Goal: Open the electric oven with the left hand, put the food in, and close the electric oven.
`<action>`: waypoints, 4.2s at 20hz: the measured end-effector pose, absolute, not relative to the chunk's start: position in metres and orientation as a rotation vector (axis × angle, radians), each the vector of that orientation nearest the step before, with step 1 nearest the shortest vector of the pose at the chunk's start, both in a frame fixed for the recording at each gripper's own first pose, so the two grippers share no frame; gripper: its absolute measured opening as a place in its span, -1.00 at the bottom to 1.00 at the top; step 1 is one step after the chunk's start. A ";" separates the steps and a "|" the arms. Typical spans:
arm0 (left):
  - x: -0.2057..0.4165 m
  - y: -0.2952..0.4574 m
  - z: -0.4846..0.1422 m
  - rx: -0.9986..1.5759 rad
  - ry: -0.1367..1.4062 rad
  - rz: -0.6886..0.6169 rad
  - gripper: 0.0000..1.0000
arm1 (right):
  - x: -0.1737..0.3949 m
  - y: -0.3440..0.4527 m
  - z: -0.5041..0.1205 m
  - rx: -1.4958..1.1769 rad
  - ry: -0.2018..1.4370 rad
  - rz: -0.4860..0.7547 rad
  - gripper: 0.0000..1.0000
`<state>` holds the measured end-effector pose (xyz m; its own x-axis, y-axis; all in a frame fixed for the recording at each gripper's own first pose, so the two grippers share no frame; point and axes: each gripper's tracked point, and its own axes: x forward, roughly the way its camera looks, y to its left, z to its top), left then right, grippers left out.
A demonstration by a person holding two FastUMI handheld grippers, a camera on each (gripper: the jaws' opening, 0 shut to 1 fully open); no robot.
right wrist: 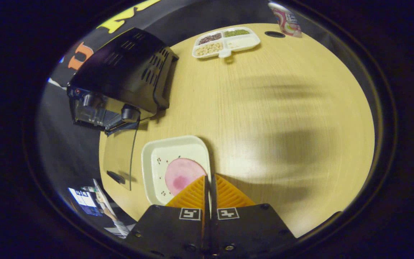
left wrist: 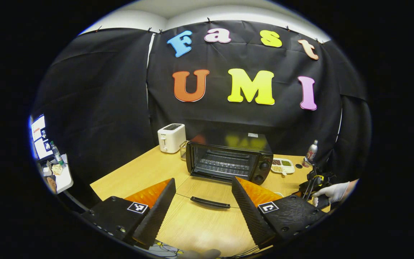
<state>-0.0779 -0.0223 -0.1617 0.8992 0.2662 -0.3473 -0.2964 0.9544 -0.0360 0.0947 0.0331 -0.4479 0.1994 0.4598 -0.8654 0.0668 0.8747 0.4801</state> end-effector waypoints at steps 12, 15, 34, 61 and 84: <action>-0.067 0.008 -0.166 -0.116 0.361 0.215 0.91 | 0.076 0.039 -0.424 0.794 1.310 0.357 -0.99; -0.063 0.010 -0.161 -0.104 0.354 0.193 0.92 | 0.066 0.035 -0.405 0.832 1.249 0.328 -0.93; -0.071 0.044 -0.134 -0.059 0.364 0.010 0.91 | 0.062 0.206 -0.361 1.171 0.946 0.101 -0.93; -0.061 0.106 -0.134 -0.087 0.406 0.042 0.92 | 0.195 0.304 -0.339 1.325 0.678 0.076 -0.10; -0.038 0.069 -0.166 -0.053 0.344 -0.012 0.91 | 0.048 0.093 -0.238 0.382 0.497 0.058 0.83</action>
<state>-0.0381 0.0685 -0.1656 0.9413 -0.0204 -0.3368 0.0022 0.9985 -0.0542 0.0478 0.0929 -0.2377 0.8791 0.1459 -0.4538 0.0377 0.9278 0.3712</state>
